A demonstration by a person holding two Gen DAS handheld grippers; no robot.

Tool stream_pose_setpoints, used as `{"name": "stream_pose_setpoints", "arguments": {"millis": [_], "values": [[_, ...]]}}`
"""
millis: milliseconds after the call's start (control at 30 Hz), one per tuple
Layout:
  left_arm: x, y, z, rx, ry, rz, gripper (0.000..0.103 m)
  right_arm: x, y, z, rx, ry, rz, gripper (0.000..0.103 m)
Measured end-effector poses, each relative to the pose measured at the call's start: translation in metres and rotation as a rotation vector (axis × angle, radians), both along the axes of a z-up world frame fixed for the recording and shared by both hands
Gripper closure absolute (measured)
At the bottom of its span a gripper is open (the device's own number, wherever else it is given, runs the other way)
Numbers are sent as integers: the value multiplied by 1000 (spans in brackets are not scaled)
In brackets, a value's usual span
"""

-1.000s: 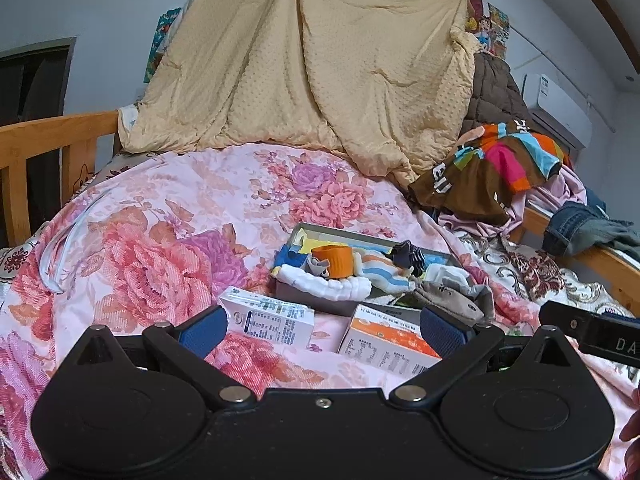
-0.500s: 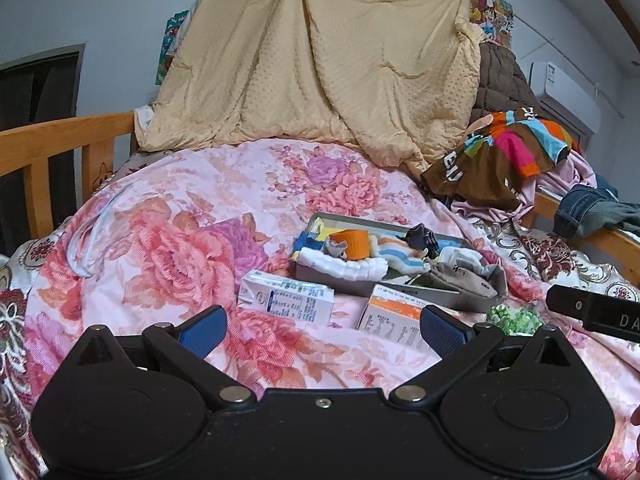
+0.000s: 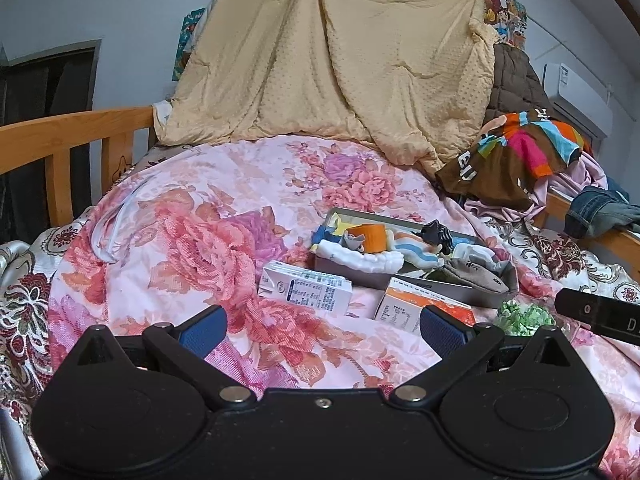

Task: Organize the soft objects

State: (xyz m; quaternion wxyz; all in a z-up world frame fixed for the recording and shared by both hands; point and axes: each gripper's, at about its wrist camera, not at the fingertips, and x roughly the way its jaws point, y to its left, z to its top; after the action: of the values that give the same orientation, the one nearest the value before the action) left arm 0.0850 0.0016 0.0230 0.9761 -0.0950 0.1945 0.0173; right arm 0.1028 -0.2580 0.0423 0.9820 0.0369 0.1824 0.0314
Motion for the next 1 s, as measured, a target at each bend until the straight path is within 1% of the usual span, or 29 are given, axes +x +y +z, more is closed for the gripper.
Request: {"name": "stream_pose_setpoints", "arguments": {"millis": [133,300,433,633,833,1000], "values": [[-5,5,-3,-27,15,15,1,-2,2,-2,-3,4,6,0],[-8,8,-4,-40,17,38,1,-3,2,-2,4,3,-6,0],[-8,7,-5,-30,20,35,1,-4,-1,-2,17,6,-17,0],[-8,4,-6,-18,19,21,1,-5,1,-3,9,10,-10,0],[-10,8,-7,-34,21,32,1,-5,7,-7,-5,24,-5,0],[-10,6,-8,-27,21,23,1,-5,11,-9,-11,36,8,0]]}}
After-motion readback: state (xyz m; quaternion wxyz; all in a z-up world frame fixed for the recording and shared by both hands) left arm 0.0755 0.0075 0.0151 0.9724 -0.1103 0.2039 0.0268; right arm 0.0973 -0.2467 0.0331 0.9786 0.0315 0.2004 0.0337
